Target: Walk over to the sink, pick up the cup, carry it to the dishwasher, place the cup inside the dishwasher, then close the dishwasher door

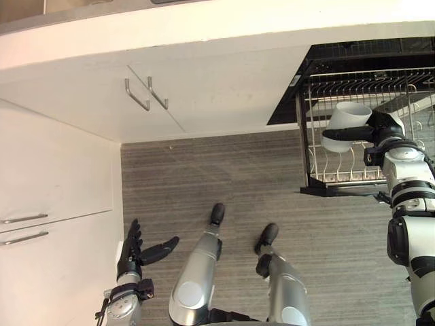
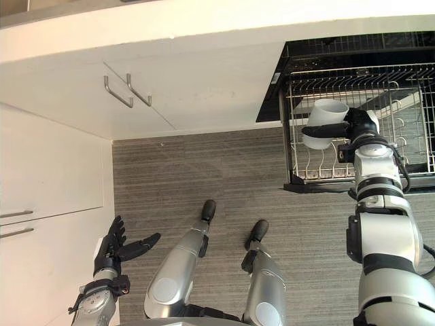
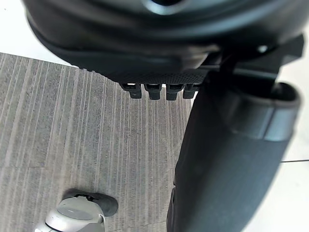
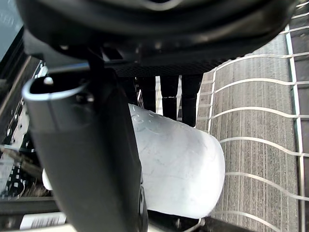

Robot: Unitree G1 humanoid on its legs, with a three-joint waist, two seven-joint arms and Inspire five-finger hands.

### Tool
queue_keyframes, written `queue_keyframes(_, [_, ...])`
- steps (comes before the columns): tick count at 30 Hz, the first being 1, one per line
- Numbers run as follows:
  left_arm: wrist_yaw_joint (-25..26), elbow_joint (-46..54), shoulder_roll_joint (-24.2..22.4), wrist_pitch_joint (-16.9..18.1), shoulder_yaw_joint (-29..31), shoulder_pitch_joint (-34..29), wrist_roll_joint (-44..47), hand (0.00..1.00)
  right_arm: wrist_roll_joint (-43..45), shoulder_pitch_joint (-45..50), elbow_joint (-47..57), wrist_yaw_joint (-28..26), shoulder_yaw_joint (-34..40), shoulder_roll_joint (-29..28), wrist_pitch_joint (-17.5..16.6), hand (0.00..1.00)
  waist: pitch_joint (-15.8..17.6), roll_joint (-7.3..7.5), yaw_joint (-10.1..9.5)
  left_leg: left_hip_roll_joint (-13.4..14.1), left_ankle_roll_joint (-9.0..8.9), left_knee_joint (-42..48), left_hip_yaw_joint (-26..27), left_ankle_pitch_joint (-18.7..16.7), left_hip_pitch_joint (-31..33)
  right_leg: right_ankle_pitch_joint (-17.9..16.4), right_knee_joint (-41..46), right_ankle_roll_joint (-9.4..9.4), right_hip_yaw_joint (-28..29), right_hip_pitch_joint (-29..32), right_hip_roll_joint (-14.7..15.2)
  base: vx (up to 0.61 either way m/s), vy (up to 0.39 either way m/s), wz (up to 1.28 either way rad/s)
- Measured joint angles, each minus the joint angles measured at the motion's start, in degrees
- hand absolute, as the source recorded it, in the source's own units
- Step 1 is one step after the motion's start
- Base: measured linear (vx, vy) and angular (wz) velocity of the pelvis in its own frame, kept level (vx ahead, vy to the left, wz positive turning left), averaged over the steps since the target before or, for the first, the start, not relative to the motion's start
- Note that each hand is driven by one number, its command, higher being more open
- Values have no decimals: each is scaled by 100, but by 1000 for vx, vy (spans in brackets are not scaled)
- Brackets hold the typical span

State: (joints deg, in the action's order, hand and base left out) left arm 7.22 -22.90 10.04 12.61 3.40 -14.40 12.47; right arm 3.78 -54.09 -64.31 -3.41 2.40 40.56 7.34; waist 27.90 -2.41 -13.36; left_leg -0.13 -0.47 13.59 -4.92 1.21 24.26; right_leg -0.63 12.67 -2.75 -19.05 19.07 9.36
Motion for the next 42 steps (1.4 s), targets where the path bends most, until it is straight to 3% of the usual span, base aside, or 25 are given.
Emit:
queue_keyframes(2, [-6, -1, -28, 3, 1, 1, 2, 100, 0, 0, 82, -14, -66, -2, 0, 0, 0, 0, -17, 5, -19, 103, -47, -41, 94, -69, 103, 15, -48, 69, 5, 4, -14, 13])
queue_keyframes(3, [-14, -2, -54, 3, 12, 0, 23, 100, 2, 0, 133, -20, -66, -2, 1, 100, 0, 1, -28, 4, -29, 137, -73, -51, 136, -121, 177, 30, -78, 110, 19, 10, -16, 11])
queue_keyframes(14, [-123, 24, -325, 5, 300, 60, 209, 100, 173, -3, 653, 34, -63, -91, 337, 100, 20, 71, -127, 114, -114, 481, -214, -236, 337, -322, 430, 78, -213, 205, -54, 22, -15, 3])
queue_keyframes(23, [-253, 235, -322, -194, 420, 77, 210, 100, 630, -23, 688, -94, -50, -286, 506, 100, 29, 407, -128, 246, -200, 528, -247, -295, 193, -309, 285, 101, -280, -29, -202, 0, -4, 0])
queue_keyframes(32, [-244, 228, -189, -237, 548, -130, 195, 100, 1564, 210, 726, -700, -49, -273, 490, 100, -64, 722, -146, 411, -249, 223, -100, -320, -547, -56, -423, 133, -145, -850, -467, 16, -40, -9])
queue_keyframes(35, [-223, 191, -166, -245, 548, -302, 149, 100, 1940, 835, 1442, -692, -42, -268, 479, 100, -186, 900, -116, 413, -248, 37, 4, -317, -791, 13, -639, 106, -53, -1060, -487, 58, 7, -13])
queue_keyframes(38, [-220, -63, -159, -287, 546, -488, 91, 100, 2373, 1662, 2568, -690, 45, -272, 495, 100, -392, 1060, 57, 372, -242, -188, 94, -315, -1083, 48, -862, 61, 7, -1325, -474, 107, 29, -8])
queue_keyframes(42, [-70, -746, -316, -256, 564, -796, -85, 100, 2788, 3262, 4584, -764, 921, -977, 483, 100, -1043, 1165, 315, 315, -219, -546, 230, -317, -1459, 81, -1181, 9, 97, -1621, -448, 132, 25, -11])
